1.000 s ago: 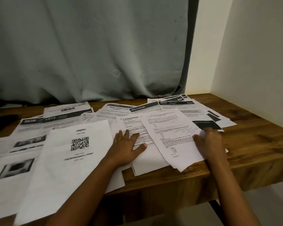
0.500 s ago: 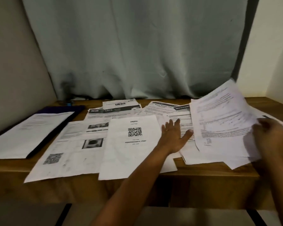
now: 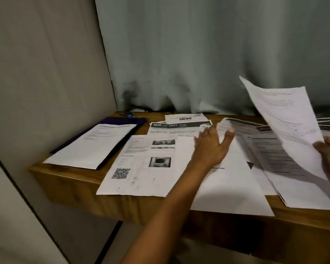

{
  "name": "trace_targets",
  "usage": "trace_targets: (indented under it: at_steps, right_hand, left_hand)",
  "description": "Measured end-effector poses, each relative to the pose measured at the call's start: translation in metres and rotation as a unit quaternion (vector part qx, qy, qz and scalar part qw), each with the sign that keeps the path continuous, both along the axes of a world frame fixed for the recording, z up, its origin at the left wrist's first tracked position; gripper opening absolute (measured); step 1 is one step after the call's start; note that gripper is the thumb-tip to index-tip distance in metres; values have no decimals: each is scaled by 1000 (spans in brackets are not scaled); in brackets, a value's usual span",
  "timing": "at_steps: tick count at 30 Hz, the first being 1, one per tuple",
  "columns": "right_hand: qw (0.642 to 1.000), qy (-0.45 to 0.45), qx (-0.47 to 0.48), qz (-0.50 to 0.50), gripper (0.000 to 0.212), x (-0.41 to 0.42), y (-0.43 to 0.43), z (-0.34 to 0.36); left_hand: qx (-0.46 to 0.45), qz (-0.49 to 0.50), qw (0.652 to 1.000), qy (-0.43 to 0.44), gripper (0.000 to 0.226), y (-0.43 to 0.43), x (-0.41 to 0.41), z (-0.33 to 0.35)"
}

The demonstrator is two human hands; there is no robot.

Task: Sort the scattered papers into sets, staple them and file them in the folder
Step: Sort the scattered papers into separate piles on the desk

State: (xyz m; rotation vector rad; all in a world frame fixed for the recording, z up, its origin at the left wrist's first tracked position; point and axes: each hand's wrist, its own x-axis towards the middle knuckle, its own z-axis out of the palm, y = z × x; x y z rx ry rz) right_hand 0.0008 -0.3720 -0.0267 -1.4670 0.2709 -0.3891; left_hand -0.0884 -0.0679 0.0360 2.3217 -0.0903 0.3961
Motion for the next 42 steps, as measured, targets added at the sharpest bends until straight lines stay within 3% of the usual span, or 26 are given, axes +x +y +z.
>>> trace_targets:
  at_steps: [1,2,4,6,9,13,18,23,25,28,30,33,35,37,40,42]
  right_hand:
    - [999,-17,4,28,14,0,8,-3]
    - [998,-35,16,44,14,-4,20,6]
    - [999,13,-20,38,21,-31,76,40]
    - [998,17,-58,33,13,-45,107,51]
    - [992,18,-104,62,24,-52,142,59]
    - [976,1,-198,95,14,-61,192,62]
    - [957,0,-265,117,21,-74,252,55]
    - [938,-15,-312,152,25,-99,296,46]
    - [921,-17,-339,193,23,-110,311,43]
    - [898,-14,-378,225,25,-121,326,36]
    - [881,-14,-403,247,27,-128,331,34]
    - [861,-51,-431,267,36,-139,326,36]
    - [833,-104,-472,271,49,-141,307,33]
    - [758,-128,-563,305,59,-139,280,24]
    - [646,-82,-670,357,66,-137,245,8]
    - [632,-49,-679,370,66,-135,233,2]
  left_hand:
    - [53,22,998,29,82,16,-4,-5]
    - [106,48,992,56,79,33,-9,-10]
    - [183,102,974,90,69,66,-20,-22]
    - [211,142,961,110,64,97,-34,-31]
    - [228,171,948,140,59,136,-54,-43]
    - [144,156,966,148,66,172,-74,-60]
    - [-91,207,974,1,82,185,-98,-59]
    - [-119,223,961,-116,80,193,-124,-57]
    - [-80,235,960,-131,94,200,-129,-63]
    - [9,194,974,-117,89,206,-137,-66]
    - [114,149,979,-79,91,207,-140,-66]
    - [254,115,960,-25,96,207,-137,-72]
    - [304,101,947,-8,99,207,-136,-78]
    - [324,70,943,-15,99,206,-137,-84]
    - [367,32,930,-14,99,206,-138,-87]
    - [390,23,920,-32,98,206,-136,-89]
